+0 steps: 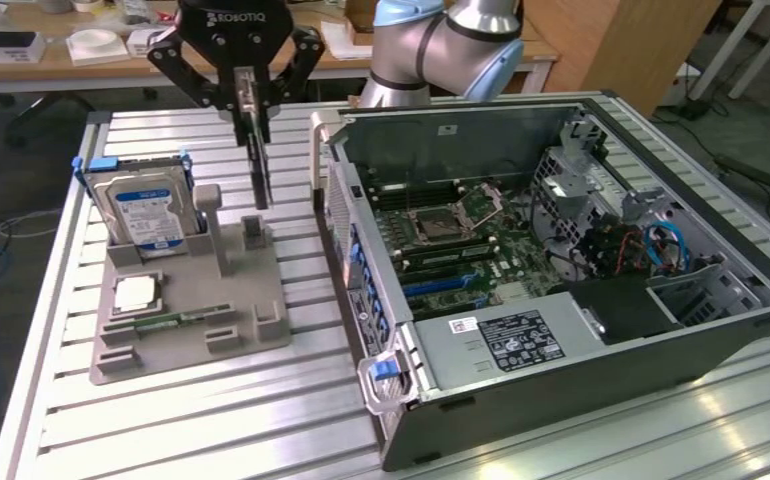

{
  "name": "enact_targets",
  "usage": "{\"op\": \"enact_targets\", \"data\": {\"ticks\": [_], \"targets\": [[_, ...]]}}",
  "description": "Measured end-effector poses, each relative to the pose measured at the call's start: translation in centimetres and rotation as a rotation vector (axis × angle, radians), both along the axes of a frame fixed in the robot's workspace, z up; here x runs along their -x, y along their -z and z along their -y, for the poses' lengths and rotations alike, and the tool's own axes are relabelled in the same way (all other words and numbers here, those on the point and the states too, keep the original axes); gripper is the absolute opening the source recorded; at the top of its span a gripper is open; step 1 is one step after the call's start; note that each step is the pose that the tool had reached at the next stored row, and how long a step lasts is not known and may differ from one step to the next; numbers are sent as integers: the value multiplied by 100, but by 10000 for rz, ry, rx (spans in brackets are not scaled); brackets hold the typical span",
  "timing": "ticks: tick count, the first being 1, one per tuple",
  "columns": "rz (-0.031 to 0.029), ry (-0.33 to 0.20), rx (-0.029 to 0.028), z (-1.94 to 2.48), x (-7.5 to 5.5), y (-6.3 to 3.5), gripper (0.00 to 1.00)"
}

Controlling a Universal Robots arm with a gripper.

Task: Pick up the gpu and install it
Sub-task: 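Pick up the gpu and move the gpu toward the slot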

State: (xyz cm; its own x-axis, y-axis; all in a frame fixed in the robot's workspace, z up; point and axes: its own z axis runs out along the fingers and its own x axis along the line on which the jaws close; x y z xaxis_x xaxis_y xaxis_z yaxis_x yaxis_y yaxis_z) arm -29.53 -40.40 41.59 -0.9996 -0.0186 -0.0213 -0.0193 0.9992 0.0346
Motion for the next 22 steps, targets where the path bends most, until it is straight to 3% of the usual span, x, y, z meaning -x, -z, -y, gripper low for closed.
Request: {"op": "enact_targets", "data": {"ticks": [22], "targets": [[1, 1, 0, 0, -559, 0, 26]]}}
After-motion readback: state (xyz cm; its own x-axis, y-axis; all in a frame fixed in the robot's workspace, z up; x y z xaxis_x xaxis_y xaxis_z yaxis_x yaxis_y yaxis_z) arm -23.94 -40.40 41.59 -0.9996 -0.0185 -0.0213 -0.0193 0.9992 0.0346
